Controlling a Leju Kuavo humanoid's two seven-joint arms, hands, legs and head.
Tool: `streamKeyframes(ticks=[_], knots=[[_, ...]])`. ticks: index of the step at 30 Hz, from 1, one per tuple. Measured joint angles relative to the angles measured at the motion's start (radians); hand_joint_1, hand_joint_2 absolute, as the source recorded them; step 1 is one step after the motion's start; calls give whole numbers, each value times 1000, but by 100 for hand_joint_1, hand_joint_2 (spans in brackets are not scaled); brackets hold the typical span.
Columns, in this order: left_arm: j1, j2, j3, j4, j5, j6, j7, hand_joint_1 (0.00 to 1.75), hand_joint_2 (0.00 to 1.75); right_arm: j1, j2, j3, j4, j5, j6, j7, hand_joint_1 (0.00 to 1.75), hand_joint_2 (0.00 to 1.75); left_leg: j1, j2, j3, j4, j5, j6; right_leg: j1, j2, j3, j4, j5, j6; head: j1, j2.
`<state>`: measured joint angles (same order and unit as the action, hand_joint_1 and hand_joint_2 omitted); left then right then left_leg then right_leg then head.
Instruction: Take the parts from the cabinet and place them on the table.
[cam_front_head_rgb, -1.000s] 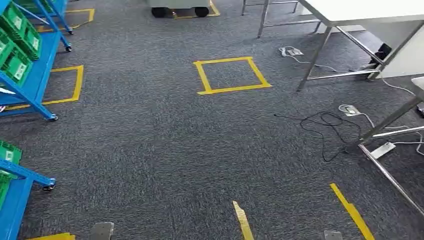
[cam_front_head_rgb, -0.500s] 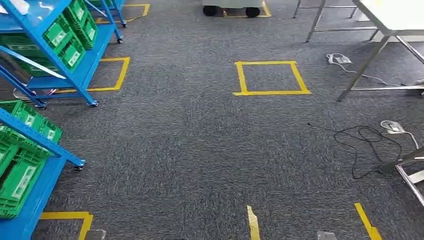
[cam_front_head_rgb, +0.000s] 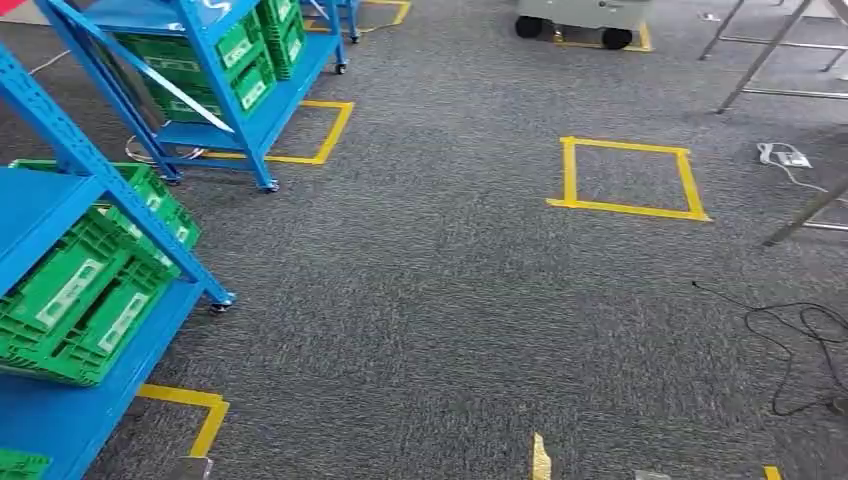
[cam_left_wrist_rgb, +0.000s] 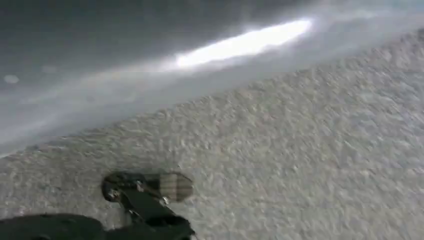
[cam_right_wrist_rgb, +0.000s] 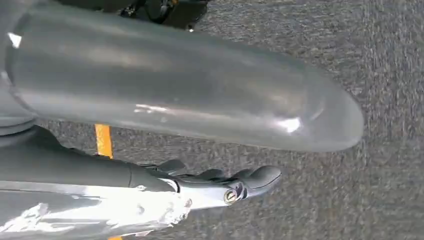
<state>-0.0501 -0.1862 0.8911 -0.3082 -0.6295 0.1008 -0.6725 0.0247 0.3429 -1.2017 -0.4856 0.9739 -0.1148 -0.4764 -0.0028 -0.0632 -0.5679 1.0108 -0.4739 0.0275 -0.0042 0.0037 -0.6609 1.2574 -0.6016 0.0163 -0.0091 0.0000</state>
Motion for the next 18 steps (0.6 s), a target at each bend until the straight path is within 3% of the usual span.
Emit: streamKeyframes(ticks=[1, 2, 3, 4, 7, 8, 9, 10, 12, 13, 14, 15, 16, 17, 18], knots=[[0, -5, -3, 1, -13, 15, 5, 0, 0, 1, 0, -6, -7, -3, 8, 9, 0, 0, -2, -18, 5, 0, -1, 2, 5, 12, 35, -95, 62, -10, -1, 0], [0, -12, -6, 2, -22, 30, 5, 0, 0, 3, 0, -12, -14, -3, 18, 17, 0, 0, -2, -31, 8, 0, -3, 2, 8, 43, 70, -186, 111, -16, 0, 0], [-1, -20, -9, 4, -29, 44, 5, 0, 0, 3, 0, -17, -20, -2, 27, 26, 0, 0, -2, -44, 7, 0, -4, 0, 5, 99, 90, -224, 107, -24, -2, 0], [-5, -23, -9, 6, -30, 53, 3, 0, 0, 5, 0, -24, -21, 4, 32, 26, 0, 0, -4, -56, 2, 4, -4, -3, 1, 103, 94, -248, 107, -22, -2, 0], [6, -29, -8, 12, -27, 56, -3, 0, 0, 2, 0, -37, -23, 28, 34, 21, 0, 0, 6, -90, -11, -3, 4, -24, 7, 75, 109, -255, 107, -20, 2, 0], [7, -28, -6, 12, -26, 57, -3, 0, 0, 2, 3, -38, -23, 36, 31, 16, 0, 0, 5, -66, -8, 6, -6, -26, -1, 55, 116, -271, 115, -24, 0, 0], [8, -29, -6, 12, -26, 57, -3, 0, 0, 1, 3, -40, -23, 42, 28, 13, 0, 0, 0, -9, -17, 27, -26, -30, 1, 45, 121, -276, 115, -27, -2, 0], [5, -29, -5, 12, -26, 58, 0, 0, 0, 3, 6, -43, -23, 49, 26, 10, 0, 0, 0, 27, -49, 89, -65, -37, 2, 27, 124, -278, 115, -30, -11, 0], [3, -29, -5, 13, -27, 58, 5, 0, 0, 5, 8, -48, -23, 53, 25, 5, 0, 0, 4, 50, -126, 244, -134, -46, 4, -11, 124, -277, 110, -33, -10, 0], [5, -29, -5, 13, -29, 58, 7, 0, 0, 5, 8, -52, -23, 55, 24, 5, 0, 0, 7, 52, -151, 294, -144, -51, 4, -29, 124, -277, 109, -32, -8, 0], [10, -29, -5, 13, -29, 58, 9, 0, 0, 3, 8, -53, -23, 55, 23, 4, 0, 0, 9, 54, -147, 289, -126, -54, 4, -44, 125, -277, 107, -32, -9, 0], [12, -29, -5, 13, -29, 59, 10, 0, 0, 2, 8, -53, -23, 55, 22, 4, 0, 0, 11, 57, -123, 243, -91, -55, 4, -57, 126, -276, 105, -30, -10, 0], [13, -29, -4, 13, -29, 60, 10, 0, 0, 1, 9, -54, -23, 56, 22, 4, 0, 0, 11, 65, -81, 165, -48, -54, 4, -69, 129, -276, 103, -28, -10, 0], [13, -29, -4, 13, -30, 60, 10, 0, 0, 1, 10, -55, -23, 57, 22, 4, 0, 0, 10, 86, -26, 68, -6, -51, 4, -81, 133, -276, 100, -25, -10, 0], [11, -29, -4, 13, -30, 60, 10, 0, 0, 0, 11, -56, -23, 58, 22, 3, 0, 0, 5, 136, 15, -5, 0, -46, 7, -91, 138, -275, 97, -20, -10, 0]])
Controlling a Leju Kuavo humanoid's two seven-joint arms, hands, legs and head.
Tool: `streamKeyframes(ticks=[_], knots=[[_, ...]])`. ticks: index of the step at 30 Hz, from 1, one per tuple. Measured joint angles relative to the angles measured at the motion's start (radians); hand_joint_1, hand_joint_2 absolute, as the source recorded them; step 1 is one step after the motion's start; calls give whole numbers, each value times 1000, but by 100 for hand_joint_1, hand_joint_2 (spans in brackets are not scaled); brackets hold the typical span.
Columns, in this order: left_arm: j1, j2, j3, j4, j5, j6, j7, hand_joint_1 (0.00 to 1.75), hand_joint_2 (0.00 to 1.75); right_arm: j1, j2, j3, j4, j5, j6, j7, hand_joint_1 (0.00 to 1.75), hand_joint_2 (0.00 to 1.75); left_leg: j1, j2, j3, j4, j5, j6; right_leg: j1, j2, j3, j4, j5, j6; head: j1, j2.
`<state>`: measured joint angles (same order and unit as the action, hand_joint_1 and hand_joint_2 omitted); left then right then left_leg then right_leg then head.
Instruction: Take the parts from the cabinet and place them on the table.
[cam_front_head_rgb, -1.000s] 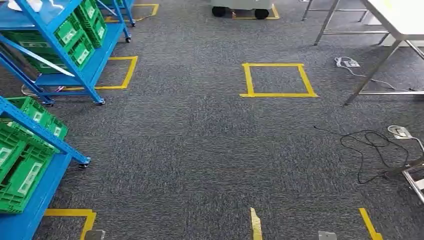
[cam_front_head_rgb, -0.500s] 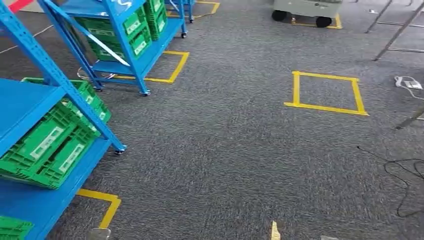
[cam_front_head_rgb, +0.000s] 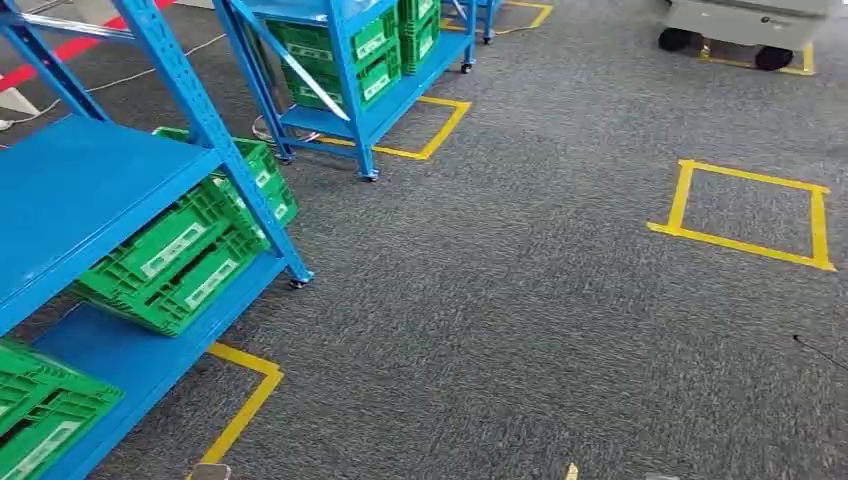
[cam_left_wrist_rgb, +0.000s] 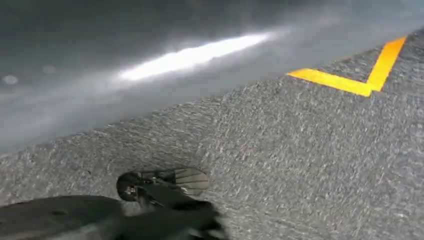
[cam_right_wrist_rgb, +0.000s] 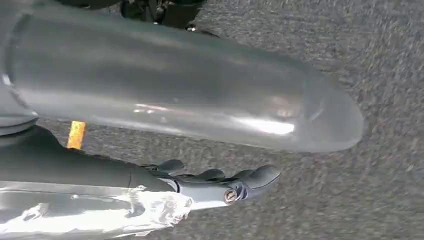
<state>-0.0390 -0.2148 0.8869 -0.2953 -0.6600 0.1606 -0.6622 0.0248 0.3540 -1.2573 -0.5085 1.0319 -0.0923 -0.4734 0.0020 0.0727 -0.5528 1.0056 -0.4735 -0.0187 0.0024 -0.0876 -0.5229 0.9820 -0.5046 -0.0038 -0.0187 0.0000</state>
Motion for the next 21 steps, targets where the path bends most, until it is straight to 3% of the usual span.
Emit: streamKeyframes(ticks=[1, 2, 5, 6, 7, 8, 10, 11, 12, 13, 14, 15, 16, 19, 20, 21], knots=[[-3, 0, 0, 0, 0, 0, 0, 0, 0, 0, 0, -3, 0, 1, 0, 0, 0, 0, -7, 2, 5, -11, -6, 9, 6, -7, 0, 4, -4, 7, 0, 0], [-3, -2, 1, 0, 0, 0, 0, 0, 0, -2, 0, -5, 0, 4, 0, 0, 0, 0, -8, -13, 1, -11, -4, 17, 5, -17, 2, 4, -6, 13, 6, 0], [6, -1, 10, 0, 5, -9, 1, 0, 0, -7, 3, -5, 0, 22, -5, -1, 0, 0, -8, -41, 8, -24, 2, 36, 3, -42, 13, 1, -13, 27, 1, 0], [8, -1, 14, 0, 13, -16, 1, 0, 0, -7, 3, -3, 1, 32, -12, -2, 0, 0, -3, -50, 10, -27, 5, 42, -2, 7, 3, 20, -30, 34, 8, 0], [4, 0, 18, 0, 14, -24, 1, 0, 0, -7, 5, -2, 5, 35, -22, -3, 0, 0, 0, -59, 8, -27, 7, 47, -6, 50, -19, 70, -65, 35, 13, 0], [1, 0, 23, 0, 17, -29, 1, 0, 0, -7, 6, -1, 9, 38, -29, -3, 0, 0, 0, -72, 6, -27, 8, 49, -8, 74, -60, 161, -109, 38, 18, 0], [2, 2, 31, 0, 19, -38, 1, 0, 0, -6, 6, -1, 16, 39, -44, -3, 0, 0, 0, -97, 2, -25, 9, 50, -10, 85, -137, 312, -166, 43, 19, 0], [4, 3, 34, 0, 20, -41, 2, 0, 0, -6, 6, -1, 20, 40, -51, -3, 0, 0, 0, -111, 3, -25, 9, 50, -12, 86, -148, 329, -158, 44, 18, 0], [6, 5, 39, 0, 21, -45, 5, 0, 0, -6, 6, 2, 24, 41, -60, -5, 0, 0, 0, -126, 5, -25, 9, 49, -14, 86, -135, 296, -125, 44, 18, 0], [7, 6, 44, 0, 21, -47, 9, 0, 0, -6, 6, 7, 28, 41, -68, -7, 0, 0, 2, -141, 7, -23, 8, 47, -17, 90, -104, 226, -79, 45, 18, 0], [7, 8, 48, 0, 18, -51, 16, 0, 0, -7, 6, 9, 32, 39, -76, -9, 0, 0, 3, -155, 10, -22, 7, 44, -21, 105, -61, 135, -30, 45, 18, 0], [7, 10, 52, 0, 11, -56, 23, 0, 0, -7, 6, 12, 36, 35, -86, -12, 0, 0, 5, -167, 9, -20, 4, 37, -29, 154, -21, 48, 5, 48, 19, 0], [5, 13, 55, 0, 8, -59, 27, 0, 0, -8, 6, 14, 41, 30, -90, -13, 0, 0, -1, -177, 5, -14, 3, 28, -33, 208, -12, 27, -12, 49, 19, 0], [11, 18, 58, -1, 0, -63, 37, 0, 0, -6, 8, 15, 47, 22, -91, -14, 0, 0, 10, -217, -14, -13, 16, 6, -26, 175, -2, 21, -15, 34, 17, 0], [14, 21, 60, -1, -1, -63, 38, 0, 0, -6, 10, 15, 48, 21, -91, -14, 0, 0, 10, -226, -18, -13, 13, 1, -31, 158, 1, 16, -11, 26, 18, 0], [15, 22, 61, -1, -2, -63, 38, 0, 0, -8, 10, 16, 49, 21, -91, -15, 0, 0, 6, -165, -20, 1, 0, -3, -31, 143, 4, 12, -10, 19, 15, 0]])
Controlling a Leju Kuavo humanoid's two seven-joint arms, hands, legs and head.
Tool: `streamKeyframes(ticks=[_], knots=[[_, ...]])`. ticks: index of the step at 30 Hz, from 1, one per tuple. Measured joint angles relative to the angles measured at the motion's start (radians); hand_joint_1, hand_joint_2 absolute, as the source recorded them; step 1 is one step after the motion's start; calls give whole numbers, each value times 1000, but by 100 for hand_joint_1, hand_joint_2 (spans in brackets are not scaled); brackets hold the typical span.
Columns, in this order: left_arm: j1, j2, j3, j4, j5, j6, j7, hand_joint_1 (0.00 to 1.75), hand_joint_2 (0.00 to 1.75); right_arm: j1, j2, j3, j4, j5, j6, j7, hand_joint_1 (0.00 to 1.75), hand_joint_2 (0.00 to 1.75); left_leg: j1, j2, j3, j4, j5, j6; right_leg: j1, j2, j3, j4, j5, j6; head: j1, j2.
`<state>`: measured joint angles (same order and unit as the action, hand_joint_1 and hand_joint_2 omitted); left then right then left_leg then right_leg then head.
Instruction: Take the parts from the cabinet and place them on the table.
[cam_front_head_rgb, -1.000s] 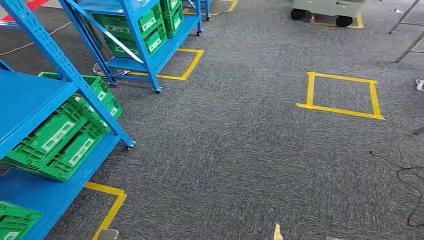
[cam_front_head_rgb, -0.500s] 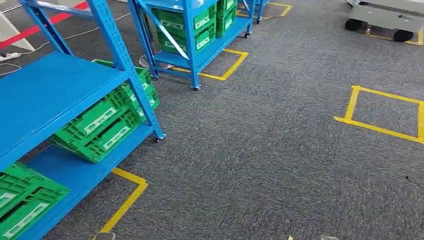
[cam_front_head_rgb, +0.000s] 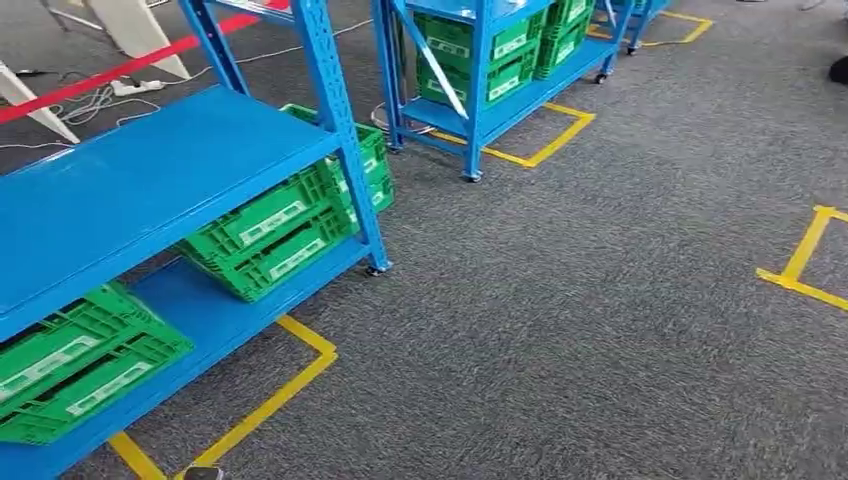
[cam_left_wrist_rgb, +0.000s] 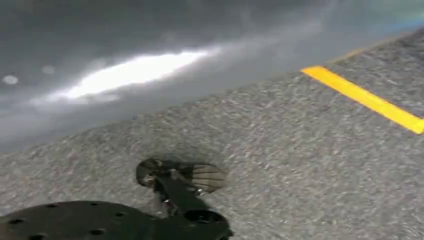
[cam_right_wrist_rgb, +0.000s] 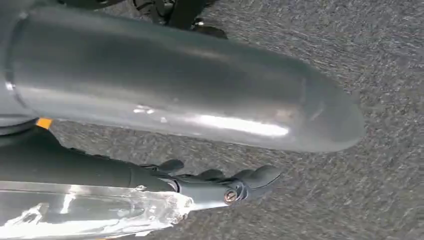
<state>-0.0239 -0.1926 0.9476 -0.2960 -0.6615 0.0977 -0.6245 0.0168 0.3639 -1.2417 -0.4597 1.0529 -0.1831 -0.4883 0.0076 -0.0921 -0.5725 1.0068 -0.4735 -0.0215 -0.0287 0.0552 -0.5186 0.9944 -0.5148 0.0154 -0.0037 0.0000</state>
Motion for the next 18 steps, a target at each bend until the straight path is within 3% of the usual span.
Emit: streamKeyframes(ticks=[1, 2, 4, 5, 6, 8, 9, 10, 11, 14, 15, 16, 17, 18], knots=[[-1, 0, 0, 0, 0, 0, 0, 0, 0, 0, 0, 0, 0, 0, 0, -1, 0, 0, -3, 54, -19, 39, -26, -3, 3, -13, 1, -1, -2, -7, -9, 0], [-5, 1, 0, 0, 0, 0, 0, 0, 0, 3, 1, 0, 0, 0, 0, -1, 0, 0, -2, 76, -56, 115, -66, -5, 7, -34, 0, -1, -4, -12, -11, 0], [-7, 1, 0, 0, 0, -1, 0, 0, 0, 5, 1, 0, 2, 0, 0, -1, 0, 0, -1, 83, -133, 275, -132, -7, 13, -73, 0, -1, -7, -17, -10, 0], [-5, 1, 0, 0, 0, -1, 0, 0, 0, 4, 1, 0, 3, 0, 0, -1, 0, 0, -1, 83, -148, 308, -135, -7, 15, -89, 1, 0, -8, -19, -10, 0], [-1, 2, 1, 0, 0, -1, 0, 0, 0, 3, 1, 0, 3, 0, 0, -1, 0, 0, -1, 84, -136, 292, -111, -5, 17, -103, 3, 0, -10, -19, -10, 0], [0, 3, 2, 0, -9, -1, 0, 0, 0, 2, 1, 2, 3, -1, 4, 5, 0, 0, -4, 96, -55, 144, -25, 6, 20, -129, 12, -1, -15, -19, -10, 0], [-1, 3, 2, 0, -16, -2, 0, 0, 0, 2, 1, 2, 3, -3, 6, 12, 0, 0, -10, 128, -7, 59, 10, 18, 22, -139, 17, -1, -18, -18, -10, 0], [-3, 5, 3, -2, -22, -3, 1, 0, 0, 1, 3, 3, 3, -5, 8, 19, 0, 0, -24, 194, 17, 17, -1, 29, 25, -149, 19, 0, -21, -14, -8, 0], [-8, 5, 3, -2, -28, -3, 2, 0, 0, 3, 3, 4, 3, -8, 11, 19, 0, 0, -28, 194, 23, -7, -8, 32, 31, -159, 17, 3, -26, -8, -13, 0], [-5, 7, 7, -2, -42, -5, 9, 0, 0, 2, 3, 6, 3, -19, 24, 20, 0, 0, -29, 156, 13, -8, -5, 38, 32, -201, 26, -1, -29, 3, -11, 0], [-3, 6, 10, -2, -47, -5, 11, 0, 0, 2, 3, 6, 0, -22, 28, 20, 0, 0, -16, 145, 22, -20, 3, 42, 26, -178, 16, 6, -41, 12, -11, 0], [-3, 6, 11, -3, -52, -6, 13, 0, 0, 2, 3, 6, -2, -27, 32, 19, 0, 0, -14, 135, 22, -20, 4, 46, 25, -109, 6, 39, -62, 15, -3, 0], [-6, 6, 12, -3, -57, -8, 16, 0, 0, 3, 3, 6, -3, -31, 36, 20, 0, 0, -13, 120, 20, -19, 5, 49, 23, -76, -24, 105, -98, 17, -2, 0], [-9, 4, 13, -3, -63, -10, 17, 0, 0, 7, 3, 6, -5, -36, 39, 23, 0, 0, -12, 104, 19, -19, 6, 50, 22, -62, -70, 199, -139, 20, 1, 0]])
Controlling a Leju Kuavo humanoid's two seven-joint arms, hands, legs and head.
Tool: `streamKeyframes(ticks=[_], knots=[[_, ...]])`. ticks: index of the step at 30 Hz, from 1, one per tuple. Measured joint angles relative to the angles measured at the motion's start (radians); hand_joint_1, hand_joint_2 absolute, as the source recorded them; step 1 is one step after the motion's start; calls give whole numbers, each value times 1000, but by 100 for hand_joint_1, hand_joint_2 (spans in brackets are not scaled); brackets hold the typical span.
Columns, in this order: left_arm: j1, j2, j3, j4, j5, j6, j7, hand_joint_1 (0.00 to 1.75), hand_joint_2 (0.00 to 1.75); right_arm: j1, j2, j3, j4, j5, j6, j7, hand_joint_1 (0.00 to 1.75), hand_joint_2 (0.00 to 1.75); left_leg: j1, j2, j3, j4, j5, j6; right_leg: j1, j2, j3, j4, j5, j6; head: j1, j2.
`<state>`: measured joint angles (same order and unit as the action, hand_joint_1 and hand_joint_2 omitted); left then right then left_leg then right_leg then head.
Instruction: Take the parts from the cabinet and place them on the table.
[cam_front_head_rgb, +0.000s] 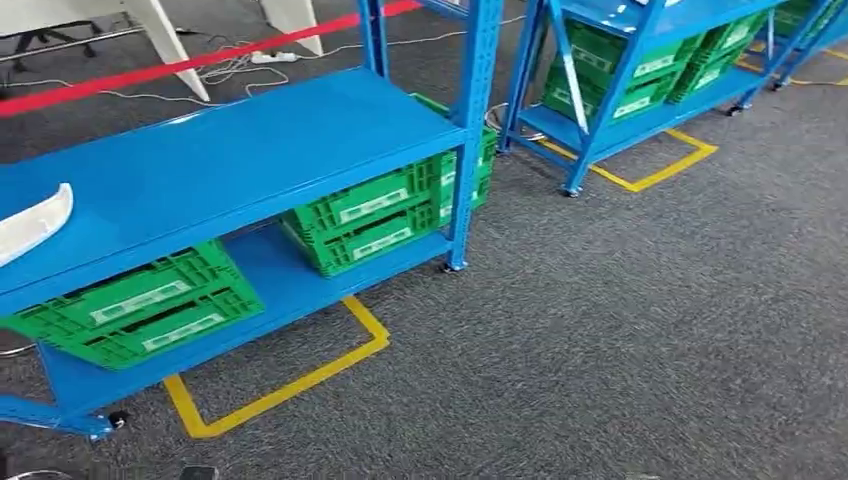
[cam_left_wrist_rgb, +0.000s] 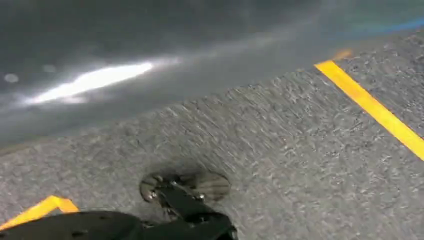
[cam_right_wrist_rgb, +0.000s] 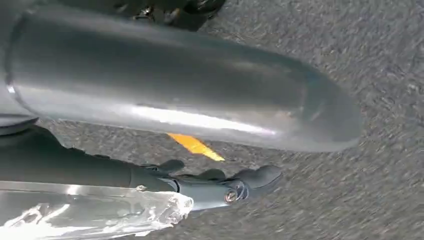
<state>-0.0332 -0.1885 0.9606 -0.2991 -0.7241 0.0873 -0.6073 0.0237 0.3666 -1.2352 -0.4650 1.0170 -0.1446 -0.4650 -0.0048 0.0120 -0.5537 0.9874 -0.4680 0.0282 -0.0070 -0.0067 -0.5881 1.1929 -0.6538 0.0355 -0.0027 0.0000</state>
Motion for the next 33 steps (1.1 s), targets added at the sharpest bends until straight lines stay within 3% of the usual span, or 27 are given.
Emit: streamKeyframes(ticks=[1, 2, 3, 4, 5, 6, 7, 8, 11, 12, 13, 14, 16, 17, 18, 19, 21, 22, 23, 26, 27, 28, 29, 30, 32, 33], knots=[[-1, 0, 1, 0, -7, -2, 0, 0, 0, 3, 0, 0, -2, -5, 1, 5, 0, 0, 0, -14, 0, 0, -1, 1, -1, 4, -41, 76, -26, 2, 0, 0], [-1, -1, 3, 0, -13, -3, 0, 0, 0, 5, -1, 0, -5, -9, 2, 11, 0, 0, 0, -29, 1, 1, -1, 1, -1, 5, -69, 122, -31, 4, 0, 0], [0, -1, 6, 0, -16, -3, 0, 0, 0, 6, -1, 0, -5, -11, 3, 11, 0, 0, 0, -39, 2, 1, -1, 1, -2, 5, -76, 123, -19, 4, 0, 0], [2, -1, 9, 0, -21, -4, 1, 0, 0, 7, -1, 0, -8, -16, 4, 11, 0, 0, 2, -57, 4, 1, -2, -1, -4, 6, -62, 74, 27, 5, 0, 0], [2, -2, 11, 0, -25, -4, 1, 0, 0, 7, -1, 0, -9, -18, 3, 12, 0, 0, 4, -71, 7, 2, -4, -3, -6, 10, -28, -9, 81, 6, 0, 0], [1, -3, 12, 0, -30, -5, 1, 0, 0, 7, -1, 2, -10, -19, 3, 12, 0, 0, 6, -85, 10, 3, -6, -9, -11, 30, 13, -99, 129, 9, 0, 0], [1, -2, 13, 0, -30, -5, 1, 0, 0, 7, -1, 2, -10, -20, 3, 12, 0, 0, 7, -96, 10, 4, -9, -17, -20, 80, 41, -160, 139, 13, 1, 0], [-3, -2, 15, -1, -31, -5, 1, 0, 0, 6, -1, 3, -11, -21, 3, 13, 0, 0, 1, -109, 3, 17, -12, -23, -23, 103, 55, -192, 126, 8, 2, 0], [2, -1, 18, -2, -33, -5, 1, 0, 0, 9, -1, 7, -11, -22, 3, 14, 0, 0, 9, -140, -7, 12, -2, -37, -14, 72, 59, -179, 126, -14, -1, 0], [4, 0, 22, -2, -33, -5, 1, 0, 0, 9, -1, 10, -11, -22, 2, 14, 0, 0, 11, -140, -8, 16, -9, -41, -20, 58, 62, -185, 129, -22, 0, 0], [5, -1, 24, -2, -33, -5, 1, 0, 0, 8, -1, 10, -12, -22, 2, 14, 0, 0, 6, -85, -16, 37, -21, -46, -17, 48, 67, -187, 127, -28, -3, 0], [2, -1, 25, -2, -33, -5, 1, 0, 0, 9, -1, 11, -12, -22, 2, 14, 0, 0, 5, -49, -43, 90, -52, -50, -15, 34, 70, -187, 124, -35, -12, 0], [-5, -2, 26, -2, -33, -5, 1, 0, 0, 14, -1, 12, -12, -23, 2, 14, 0, 0, 7, -22, -138, 270, -129, -55, -10, -1, 73, -187, 117, -44, -13, 0], [-4, -2, 26, -2, -34, -6, 1, 0, 0, 14, -1, 12, -13, -24, 1, 14, 0, 0, 8, -20, -173, 332, -144, -55, -7, -16, 76, -187, 113, -45, -11, 0], [-1, -3, 27, -2, -34, -6, 1, 0, 0, 14, -1, 13, -13, -24, 0, 14, 0, 0, 8, -20, -185, 346, -133, -53, -5, -28, 81, -187, 108, -46, -13, 0], [2, -3, 29, -2, -34, -6, 1, 0, 0, 13, -1, 15, -13, -24, 0, 14, 0, 0, 7, -19, -171, 318, -99, -49, -2, -39, 88, -187, 103, -46, -12, 0], [3, -3, 31, -2, -36, -6, 1, 0, 0, 12, -1, 17, -13, -24, -1, 14, 0, 0, -1, -3, -99, 163, -2, -26, 6, -63, 108, -188, 89, -45, -12, 0], [2, -2, 32, -2, -36, -6, 1, 0, 0, 13, 0, 18, -13, -24, -1, 14, 0, 0, -14, 39, -59, 82, 34, -4, 6, -74, 109, -190, 82, -44, -12, 0], [0, 3, 33, -6, -37, -6, 1, 0, 0, 13, 4, 18, -12, -24, -2, 13, 0, 0, -25, 75, -43, 62, 8, 7, 16, -87, 115, -189, 70, -38, -8, 0], [0, 1, 34, -6, -39, -6, 1, 0, 0, 8, 4, 21, -12, -24, -3, 14, 0, 0, -28, 46, -38, 41, -5, 11, 14, -123, 126, -201, 64, -28, -11, 0], [2, 1, 34, -6, -39, -6, 1, 0, 0, 5, 5, 24, -12, -24, -3, 14, 0, 0, -24, 33, -27, 25, -3, 11, 19, -135, 152, -207, 59, -21, -9, 0], [8, -1, 34, -6, -39, -6, 1, 0, 0, 4, 5, 26, -13, -24, -3, 13, 0, 0, -12, 22, -12, 9, 3, 8, 15, -85, 142, -195, 51, -16, -9, 0], [6, -2, 35, -7, -39, -5, 1, 0, 0, 4, 4, 26, -13, -24, -3, 13, 0, 0, -9, 12, -5, 4, 3, 11, 13, -31, 121, -150, 35, -11, -7, 0], [2, -3, 35, -8, -39, -6, 1, 0, 0, 5, 4, 26, -13, -24, -3, 13, 0, 0, -6, -3, -4, 4, 1, 12, 8, -5, 74, -70, 6, -6, -4, 0], [-2, -5, 35, -8, -40, -6, 1, 0, 0, 12, 3, 26, -13, -24, -4, 14, 0, 0, -4, -34, 2, 4, -8, 14, 2, 5, -38, 92, -36, 4, -2, 0], [-1, -5, 35, -8, -40, -7, 1, 0, 0, 13, 3, 26, -13, -24, -4, 14, 0, 0, -3, -49, 10, 4, -14, 11, -2, 5, -70, 118, -22, 8, -2, 0]])
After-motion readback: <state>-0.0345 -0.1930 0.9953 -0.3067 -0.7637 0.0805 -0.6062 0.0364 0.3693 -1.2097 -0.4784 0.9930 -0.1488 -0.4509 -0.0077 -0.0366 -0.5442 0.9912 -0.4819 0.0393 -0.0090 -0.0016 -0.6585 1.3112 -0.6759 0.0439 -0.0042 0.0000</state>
